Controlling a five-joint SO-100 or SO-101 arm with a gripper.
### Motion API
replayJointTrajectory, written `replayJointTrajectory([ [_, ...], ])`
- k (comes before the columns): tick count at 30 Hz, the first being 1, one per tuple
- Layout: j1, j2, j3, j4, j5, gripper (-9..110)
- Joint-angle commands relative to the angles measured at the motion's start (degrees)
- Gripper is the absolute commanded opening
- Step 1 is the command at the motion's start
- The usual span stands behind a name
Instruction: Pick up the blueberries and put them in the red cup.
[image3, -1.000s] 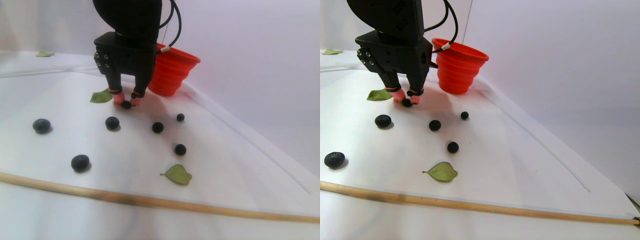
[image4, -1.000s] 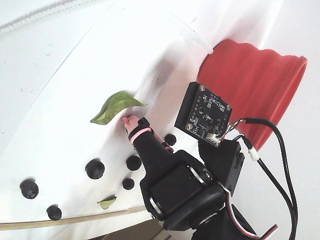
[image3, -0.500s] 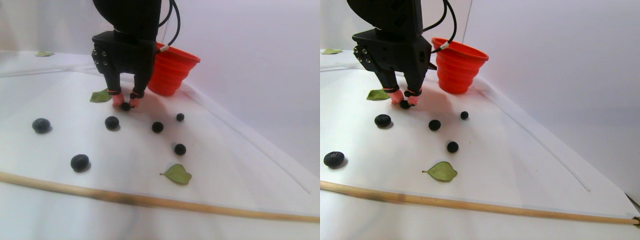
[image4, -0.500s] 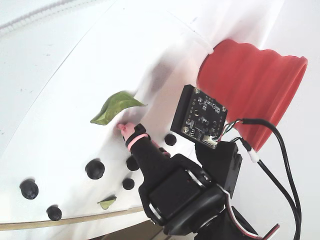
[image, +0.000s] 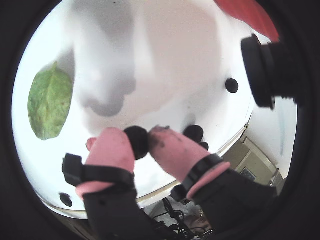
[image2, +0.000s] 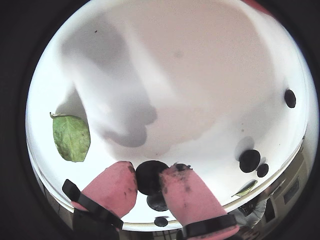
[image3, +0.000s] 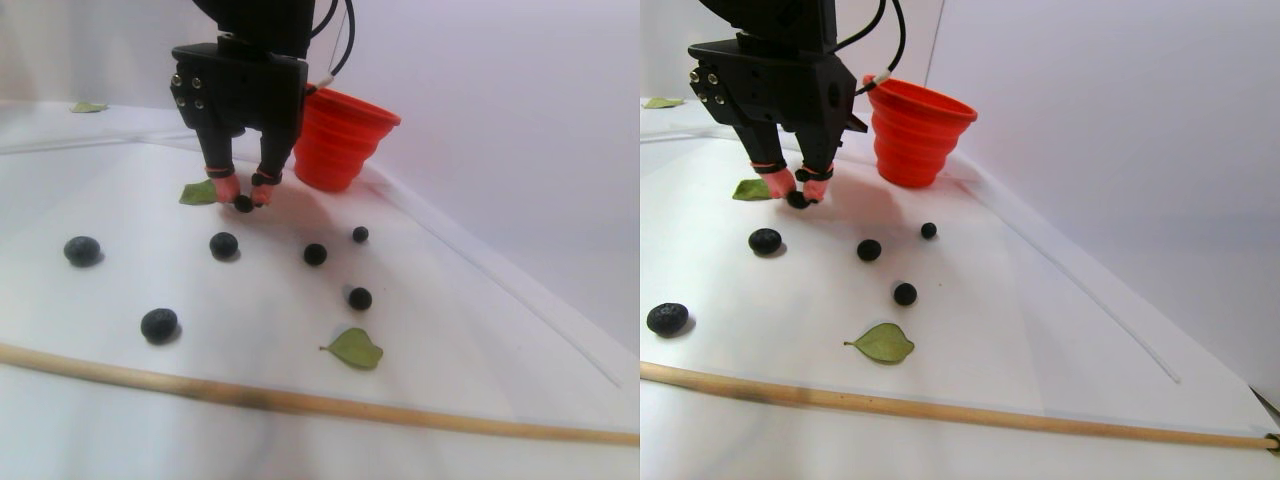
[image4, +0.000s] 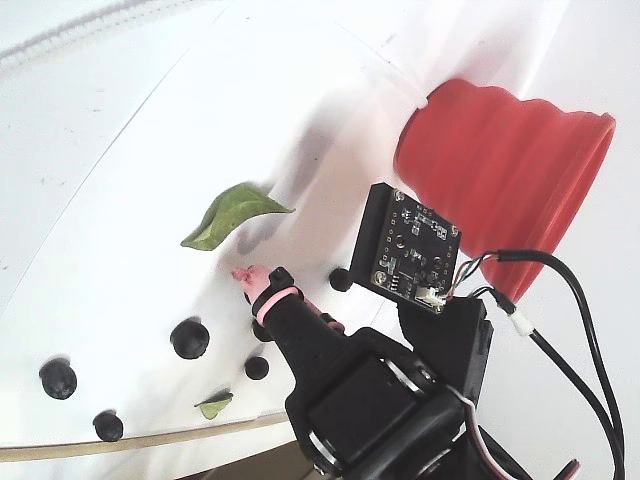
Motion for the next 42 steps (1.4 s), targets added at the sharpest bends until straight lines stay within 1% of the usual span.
replayJointTrajectory([
  [1,-0.18,6.24,0.0,1.76,0.53,8],
  [20,-0.53,17.75,-2.02,13.01,0.35,9],
  [42,0.09,26.37,-9.84,24.61,-0.44,9],
])
